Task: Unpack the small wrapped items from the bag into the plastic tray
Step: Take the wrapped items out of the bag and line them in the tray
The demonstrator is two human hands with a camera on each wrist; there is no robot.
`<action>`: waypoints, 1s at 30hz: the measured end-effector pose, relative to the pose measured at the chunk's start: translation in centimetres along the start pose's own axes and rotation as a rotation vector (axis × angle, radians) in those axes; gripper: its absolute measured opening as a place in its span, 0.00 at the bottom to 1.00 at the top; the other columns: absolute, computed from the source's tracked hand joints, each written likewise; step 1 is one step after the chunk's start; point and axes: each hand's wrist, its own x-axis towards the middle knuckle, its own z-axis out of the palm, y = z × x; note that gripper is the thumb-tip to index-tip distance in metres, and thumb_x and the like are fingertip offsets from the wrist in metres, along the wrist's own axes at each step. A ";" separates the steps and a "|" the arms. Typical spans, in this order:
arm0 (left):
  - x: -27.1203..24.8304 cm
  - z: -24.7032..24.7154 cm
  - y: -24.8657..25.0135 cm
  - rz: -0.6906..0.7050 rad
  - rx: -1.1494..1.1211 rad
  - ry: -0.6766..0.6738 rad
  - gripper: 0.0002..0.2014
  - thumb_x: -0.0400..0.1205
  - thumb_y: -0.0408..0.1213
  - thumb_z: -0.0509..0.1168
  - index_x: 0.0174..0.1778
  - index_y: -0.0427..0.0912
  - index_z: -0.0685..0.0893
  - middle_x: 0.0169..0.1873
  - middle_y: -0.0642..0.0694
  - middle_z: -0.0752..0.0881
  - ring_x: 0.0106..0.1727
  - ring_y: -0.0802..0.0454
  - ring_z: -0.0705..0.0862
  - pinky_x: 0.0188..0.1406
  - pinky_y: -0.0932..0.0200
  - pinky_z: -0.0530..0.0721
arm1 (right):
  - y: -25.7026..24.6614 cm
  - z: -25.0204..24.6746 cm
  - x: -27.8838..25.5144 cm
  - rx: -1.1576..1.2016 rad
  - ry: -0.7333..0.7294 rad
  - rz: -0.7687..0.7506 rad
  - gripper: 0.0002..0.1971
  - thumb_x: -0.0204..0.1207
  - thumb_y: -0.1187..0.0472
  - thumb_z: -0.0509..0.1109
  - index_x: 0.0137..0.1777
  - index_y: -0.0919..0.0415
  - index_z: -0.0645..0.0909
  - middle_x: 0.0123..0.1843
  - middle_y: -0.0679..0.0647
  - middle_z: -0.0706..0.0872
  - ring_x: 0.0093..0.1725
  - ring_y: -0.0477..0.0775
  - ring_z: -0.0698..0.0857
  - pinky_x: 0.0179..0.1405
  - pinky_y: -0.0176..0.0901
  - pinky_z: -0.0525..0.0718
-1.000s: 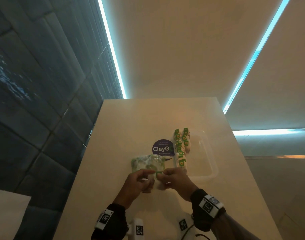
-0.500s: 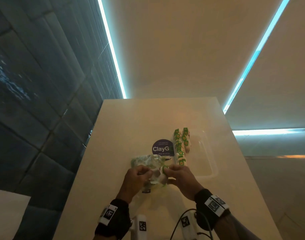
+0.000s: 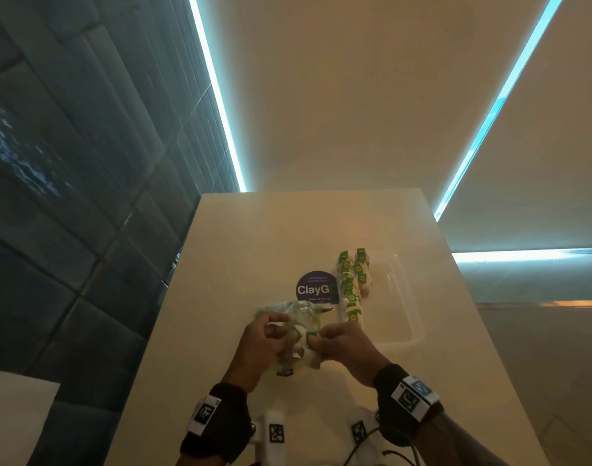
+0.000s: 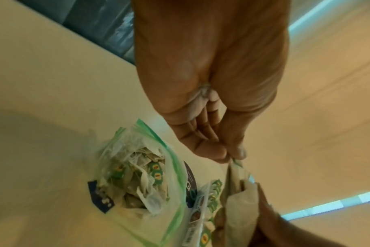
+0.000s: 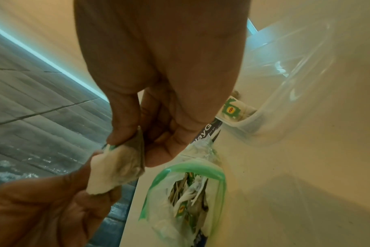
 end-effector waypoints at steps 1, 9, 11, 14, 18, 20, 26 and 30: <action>0.0 -0.1 0.0 -0.013 -0.024 0.005 0.15 0.75 0.28 0.76 0.55 0.42 0.84 0.41 0.43 0.91 0.40 0.51 0.90 0.37 0.57 0.86 | 0.0 0.0 0.0 0.010 0.006 0.004 0.07 0.74 0.67 0.75 0.44 0.74 0.86 0.46 0.68 0.87 0.47 0.64 0.86 0.55 0.57 0.86; 0.4 0.4 0.4 -0.010 0.194 -0.045 0.07 0.72 0.33 0.78 0.44 0.46 0.92 0.40 0.50 0.93 0.44 0.55 0.90 0.41 0.62 0.86 | -0.4 -0.4 0.2 -0.069 -0.064 -0.007 0.12 0.74 0.67 0.76 0.50 0.79 0.85 0.55 0.66 0.89 0.54 0.58 0.87 0.59 0.50 0.85; 0.4 0.6 0.5 -0.009 0.150 -0.058 0.06 0.75 0.34 0.76 0.46 0.46 0.92 0.42 0.49 0.93 0.47 0.51 0.91 0.49 0.53 0.89 | -0.3 0.0 0.2 -0.064 -0.059 0.003 0.11 0.74 0.65 0.76 0.49 0.76 0.86 0.48 0.69 0.88 0.48 0.61 0.87 0.55 0.54 0.86; 0.3 0.8 0.4 -0.022 0.043 -0.043 0.06 0.78 0.35 0.73 0.50 0.45 0.91 0.45 0.47 0.93 0.49 0.47 0.91 0.54 0.45 0.90 | -0.2 0.3 0.2 -0.012 0.007 0.000 0.12 0.74 0.65 0.75 0.50 0.76 0.85 0.49 0.70 0.87 0.46 0.63 0.87 0.53 0.59 0.87; 0.1 1.0 0.3 -0.022 0.037 -0.087 0.18 0.72 0.27 0.77 0.57 0.42 0.88 0.44 0.45 0.93 0.48 0.50 0.91 0.48 0.51 0.90 | -0.3 0.6 0.3 0.039 0.076 -0.020 0.13 0.74 0.67 0.75 0.54 0.75 0.83 0.51 0.71 0.87 0.46 0.63 0.89 0.46 0.54 0.90; 0.1 1.2 0.4 -0.025 0.029 -0.065 0.21 0.70 0.23 0.77 0.57 0.42 0.87 0.42 0.45 0.93 0.44 0.52 0.91 0.41 0.57 0.89 | -0.3 0.8 0.5 0.085 0.109 -0.018 0.16 0.72 0.68 0.77 0.59 0.71 0.82 0.55 0.74 0.86 0.50 0.68 0.89 0.47 0.57 0.91; 0.8 0.7 0.1 0.005 0.017 0.035 0.15 0.72 0.28 0.77 0.51 0.47 0.88 0.44 0.43 0.92 0.48 0.50 0.91 0.45 0.56 0.90 | -0.5 0.7 0.6 0.144 0.131 0.017 0.14 0.76 0.66 0.73 0.54 0.78 0.84 0.50 0.69 0.89 0.49 0.65 0.88 0.55 0.60 0.87; 1.3 -0.1 -1.5 0.014 0.446 0.120 0.09 0.74 0.28 0.72 0.34 0.49 0.90 0.34 0.51 0.91 0.37 0.61 0.88 0.35 0.75 0.82 | -0.5 -0.3 0.8 0.203 0.242 -0.013 0.15 0.75 0.67 0.74 0.53 0.81 0.82 0.48 0.69 0.88 0.46 0.64 0.88 0.50 0.56 0.89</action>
